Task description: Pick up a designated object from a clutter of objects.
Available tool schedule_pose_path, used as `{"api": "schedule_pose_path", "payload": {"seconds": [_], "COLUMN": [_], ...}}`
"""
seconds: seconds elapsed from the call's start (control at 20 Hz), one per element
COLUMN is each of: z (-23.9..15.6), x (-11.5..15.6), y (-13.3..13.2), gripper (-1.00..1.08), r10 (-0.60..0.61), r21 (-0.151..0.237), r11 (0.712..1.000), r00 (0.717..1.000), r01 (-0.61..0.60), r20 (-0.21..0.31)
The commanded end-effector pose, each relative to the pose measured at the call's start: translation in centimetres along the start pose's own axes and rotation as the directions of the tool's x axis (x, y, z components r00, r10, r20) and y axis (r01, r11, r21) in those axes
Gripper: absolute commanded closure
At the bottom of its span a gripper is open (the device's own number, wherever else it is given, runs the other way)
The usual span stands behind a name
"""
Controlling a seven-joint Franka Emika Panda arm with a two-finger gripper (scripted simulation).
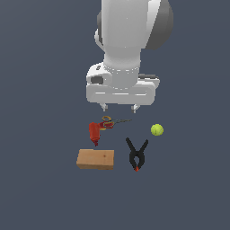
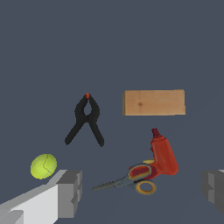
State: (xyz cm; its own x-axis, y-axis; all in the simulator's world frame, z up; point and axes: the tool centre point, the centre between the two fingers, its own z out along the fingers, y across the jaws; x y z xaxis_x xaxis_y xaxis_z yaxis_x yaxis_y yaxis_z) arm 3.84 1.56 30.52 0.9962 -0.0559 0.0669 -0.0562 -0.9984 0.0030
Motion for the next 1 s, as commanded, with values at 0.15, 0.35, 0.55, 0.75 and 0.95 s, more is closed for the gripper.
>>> {"api": "schedule_pose_path", "payload": {"seconds": [0.15,0.35,0.55,0.75,0.95], "z": [4.4,8.6,13.0,17.0,20.1], "x": [1.5,2.5,3.0,3.2,3.1], "y": [-1.9,-3.8,-5.6,-7.3,-8.5], "gripper": [-0.92,-0.92,-0.92,-0.92,-0.92], "r10": [0.013,0.025,0.037,0.047,0.055], "r21": [0.000,0.000,0.000,0.000,-0.001], "r11": [1.000,1.000,0.999,0.999,0.998], "r00": [1.000,0.999,0.999,0.998,0.997], "r01": [-0.013,-0.025,-0.037,-0.047,-0.055], "r20": [0.014,0.026,0.038,0.049,0.057]}}
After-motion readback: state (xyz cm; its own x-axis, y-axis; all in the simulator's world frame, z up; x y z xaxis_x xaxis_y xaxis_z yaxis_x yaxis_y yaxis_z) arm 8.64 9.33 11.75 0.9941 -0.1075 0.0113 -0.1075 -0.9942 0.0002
